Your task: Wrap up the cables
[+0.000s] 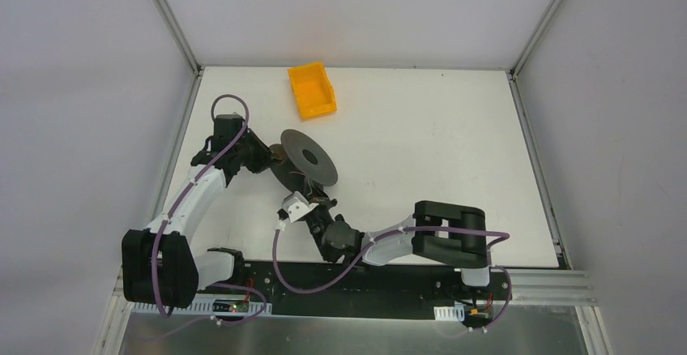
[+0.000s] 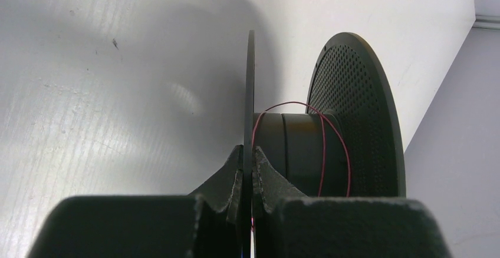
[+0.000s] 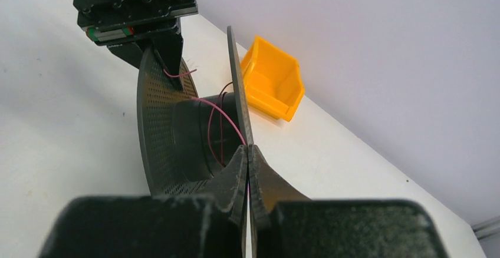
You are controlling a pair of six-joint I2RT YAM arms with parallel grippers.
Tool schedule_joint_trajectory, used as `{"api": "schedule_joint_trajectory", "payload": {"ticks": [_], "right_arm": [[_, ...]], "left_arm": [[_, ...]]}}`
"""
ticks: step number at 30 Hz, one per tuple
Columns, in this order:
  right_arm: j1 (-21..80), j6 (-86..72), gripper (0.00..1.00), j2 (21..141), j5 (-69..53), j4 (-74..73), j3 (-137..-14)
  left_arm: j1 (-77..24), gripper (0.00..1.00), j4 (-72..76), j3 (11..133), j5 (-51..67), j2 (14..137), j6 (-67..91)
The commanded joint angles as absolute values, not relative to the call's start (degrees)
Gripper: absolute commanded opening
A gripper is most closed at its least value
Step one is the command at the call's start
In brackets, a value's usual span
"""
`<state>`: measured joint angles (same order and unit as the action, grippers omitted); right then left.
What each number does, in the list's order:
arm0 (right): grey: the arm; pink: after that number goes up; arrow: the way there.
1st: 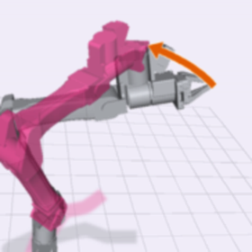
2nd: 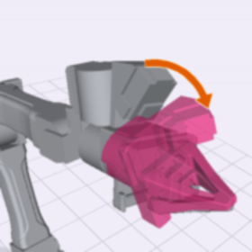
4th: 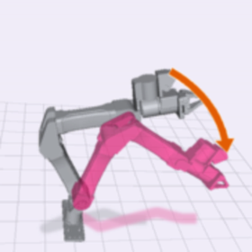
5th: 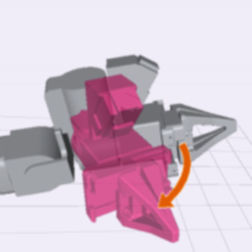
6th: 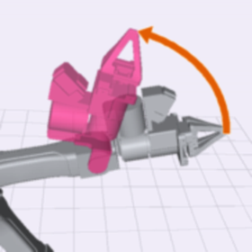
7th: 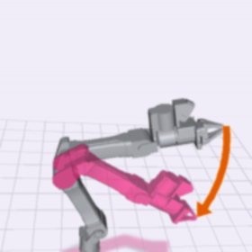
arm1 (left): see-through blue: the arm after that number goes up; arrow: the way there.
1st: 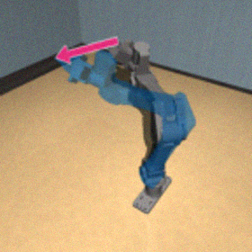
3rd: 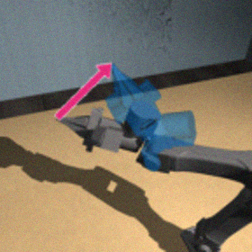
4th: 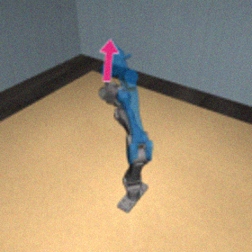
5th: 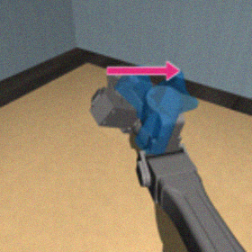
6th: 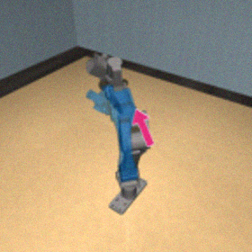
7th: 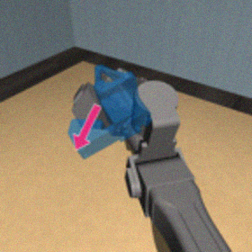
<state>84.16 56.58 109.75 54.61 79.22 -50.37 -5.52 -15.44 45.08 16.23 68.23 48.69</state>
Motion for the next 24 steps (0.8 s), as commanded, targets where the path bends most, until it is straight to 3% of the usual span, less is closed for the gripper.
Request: {"api": "schedule_joint_trajectory", "payload": {"ticks": [1, 16, 24], "right_arm": [[84.73, 64.32, 0.00, 111.79, 58.08, 87.19, -53.20], [84.22, 63.14, 0.00, 113.04, 60.36, 86.54, -53.01], [82.55, 40.68, 0.00, 104.31, 50.80, 64.72, -49.58]], "left_arm": [[-5.09, 0.00, -14.06, 45.26, 15.84, 65.83, 50.97], [-4.81, 0.00, -14.15, 44.29, 13.68, 63.71, 53.41], [-4.33, 0.00, -11.85, 43.06, 13.42, 62.54, 53.27]]}}
